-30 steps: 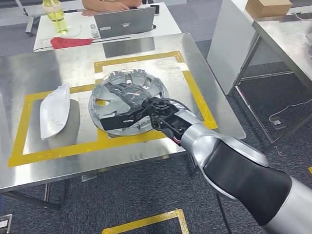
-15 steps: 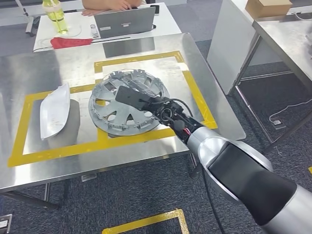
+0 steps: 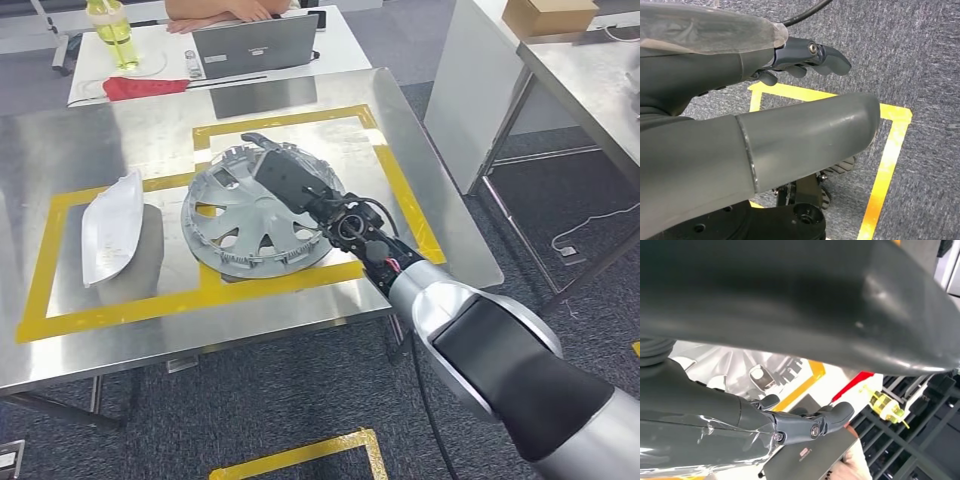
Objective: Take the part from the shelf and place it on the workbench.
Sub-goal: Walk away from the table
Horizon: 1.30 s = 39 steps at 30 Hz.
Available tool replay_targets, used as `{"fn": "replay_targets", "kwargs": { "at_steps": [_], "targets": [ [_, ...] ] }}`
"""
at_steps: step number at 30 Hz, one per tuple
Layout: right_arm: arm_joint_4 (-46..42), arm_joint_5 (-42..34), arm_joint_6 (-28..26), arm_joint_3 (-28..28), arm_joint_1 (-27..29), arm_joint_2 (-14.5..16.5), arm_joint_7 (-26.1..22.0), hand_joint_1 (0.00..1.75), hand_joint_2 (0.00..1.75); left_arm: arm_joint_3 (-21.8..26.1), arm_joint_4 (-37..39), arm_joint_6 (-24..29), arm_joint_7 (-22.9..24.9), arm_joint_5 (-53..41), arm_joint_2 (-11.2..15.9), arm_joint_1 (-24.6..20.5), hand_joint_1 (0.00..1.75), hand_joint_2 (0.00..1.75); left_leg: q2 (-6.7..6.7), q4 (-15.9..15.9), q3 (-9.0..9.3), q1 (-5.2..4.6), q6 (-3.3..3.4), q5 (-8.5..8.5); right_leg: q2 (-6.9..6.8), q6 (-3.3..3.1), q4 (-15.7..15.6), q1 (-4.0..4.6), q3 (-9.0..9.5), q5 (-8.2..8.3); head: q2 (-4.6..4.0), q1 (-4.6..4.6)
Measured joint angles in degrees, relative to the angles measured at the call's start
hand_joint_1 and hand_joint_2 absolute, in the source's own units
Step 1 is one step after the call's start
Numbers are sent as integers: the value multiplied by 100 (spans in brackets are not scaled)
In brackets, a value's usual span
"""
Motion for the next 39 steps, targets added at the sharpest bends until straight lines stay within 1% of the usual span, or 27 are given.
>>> {"fn": "replay_targets", "kwargs": {
  "at_steps": [8,10,13,16,19,21,22,23,26,27,28,30,32,35,39],
  "targets": [
    [-62,-86,32,-148,28,-2,-43,0,0,0,0,-1,0,2,-5,0,0,0,0,0,1,0,0,0,0,0,0,0,1,0,0,0],
    [-123,-468,187,-200,70,-3,-226,0,0,0,0,0,6,10,-7,1,0,0,0,0,1,0,0,0,0,0,0,0,1,0,0,0],
    [-425,-1476,547,-297,264,-4,-626,0,0,0,0,14,49,22,-15,4,0,0,0,0,3,0,0,0,0,0,0,0,3,0,0,0],
    [-1130,-2343,699,-347,707,-29,-868,0,0,0,0,20,109,32,-34,24,0,0,-1,0,7,0,-2,-5,-1,1,-1,0,7,-6,0,1],
    [-1952,-2725,704,-358,1222,-84,-948,0,0,0,0,20,162,27,-55,68,0,0,0,-1,9,0,-1,-10,0,1,-2,0,7,-11,0,1],
    [-2491,-2646,623,-371,1560,-124,-959,0,0,0,0,32,219,0,-66,96,0,0,1,0,12,0,-1,-11,0,0,-2,-1,8,-16,0,1],
    [-2836,-2398,487,-394,1778,-138,-961,0,0,0,0,55,273,-32,-73,109,0,0,0,0,14,1,-1,-12,-2,-1,-3,-1,9,-18,0,-2],
    [-3271,-1978,240,-429,2041,-151,-966,0,0,-1,0,87,336,-67,-79,122,0,0,-3,0,17,3,0,-15,-4,-1,-3,-1,11,-22,0,-1],
    [-4776,-441,-951,-480,2821,-229,-1000,0,0,-2,0,196,489,-152,-92,165,0,0,-7,0,25,6,0,-27,-8,0,-4,-5,18,-33,0,1],
    [-5226,-182,-1390,-470,3006,-283,-1005,0,0,-2,0,220,515,-167,-96,174,0,0,-6,0,29,6,0,-31,-8,2,-5,-6,21,-36,0,-1],
    [-5651,-77,-1792,-465,3167,-352,-1005,0,0,-2,0,236,531,-180,-99,179,0,0,-6,0,32,6,1,-35,-8,1,-6,-6,24,-41,0,2],
    [-6466,-148,-2338,-480,3456,-494,-1000,0,0,-2,0,254,548,-200,-105,186,0,0,-4,0,42,5,4,-46,-6,-1,-8,-6,32,-51,0,14],
    [-7128,-340,-2437,-517,3699,-587,-997,0,0,-3,0,260,556,-214,-108,188,0,0,3,-1,51,0,1,-56,3,-3,-8,-6,40,-54,0,17],
    [-7820,-621,-2208,-616,3997,-660,-978,0,0,-4,0,262,558,-219,-109,178,0,0,6,-1,63,-3,0,-62,8,-2,-9,-6,48,-56,0,13],
    [-8404,-743,-1933,-718,4232,-703,-958,0,0,-4,0,260,547,-219,-110,174,0,0,5,-1,66,-3,0,-63,6,-1,-9,-6,52,-57,0,13]
  ]
}}
